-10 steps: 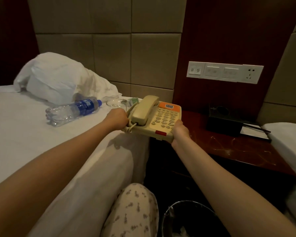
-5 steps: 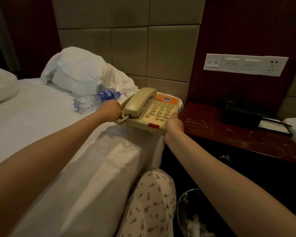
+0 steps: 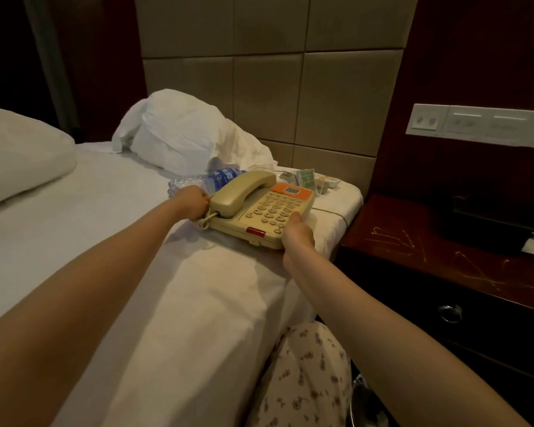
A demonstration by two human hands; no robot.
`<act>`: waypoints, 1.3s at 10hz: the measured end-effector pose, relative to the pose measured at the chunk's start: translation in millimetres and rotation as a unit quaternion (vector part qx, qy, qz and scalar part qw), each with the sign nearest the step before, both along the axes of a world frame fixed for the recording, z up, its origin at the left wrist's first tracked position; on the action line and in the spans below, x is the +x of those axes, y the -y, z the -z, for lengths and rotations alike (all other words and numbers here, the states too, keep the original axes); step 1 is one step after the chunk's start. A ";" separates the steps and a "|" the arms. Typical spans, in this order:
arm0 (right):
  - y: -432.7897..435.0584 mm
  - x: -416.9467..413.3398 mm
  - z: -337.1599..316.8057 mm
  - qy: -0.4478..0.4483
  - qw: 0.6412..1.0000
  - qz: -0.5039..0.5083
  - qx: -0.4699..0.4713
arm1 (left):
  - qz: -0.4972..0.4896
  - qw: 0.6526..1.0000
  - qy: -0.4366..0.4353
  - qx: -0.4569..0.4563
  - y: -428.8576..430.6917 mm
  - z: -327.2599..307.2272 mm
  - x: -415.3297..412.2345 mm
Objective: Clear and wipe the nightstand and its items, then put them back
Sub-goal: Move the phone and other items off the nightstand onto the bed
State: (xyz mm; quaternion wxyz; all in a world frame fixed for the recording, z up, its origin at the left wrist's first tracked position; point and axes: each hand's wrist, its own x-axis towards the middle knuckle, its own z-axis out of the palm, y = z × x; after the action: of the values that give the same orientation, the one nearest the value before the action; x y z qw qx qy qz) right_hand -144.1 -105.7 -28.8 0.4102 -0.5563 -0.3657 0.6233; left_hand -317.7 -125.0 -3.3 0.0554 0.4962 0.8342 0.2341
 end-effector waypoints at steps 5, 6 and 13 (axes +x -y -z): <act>-39.9 2.7 15.9 0.307 0.939 -0.099 0.119 | 0.005 0.995 -0.057 -0.079 -31.4 9.6 -8.9; -38.5 9.3 11.3 0.351 0.915 -0.138 0.142 | -0.012 0.994 -0.077 -0.077 -27.6 2.6 -7.3; -74.0 147.6 -27.2 0.462 0.836 -0.186 0.230 | 0.212 0.969 -0.098 0.074 -79.2 -40.0 158.2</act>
State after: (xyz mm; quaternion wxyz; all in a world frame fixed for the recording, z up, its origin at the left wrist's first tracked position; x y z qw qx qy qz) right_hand 3.5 -31.7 -1.6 0.1862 -0.5906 -0.7421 0.2565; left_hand -159.4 -45.8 36.8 -0.0152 0.6853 0.6914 0.2283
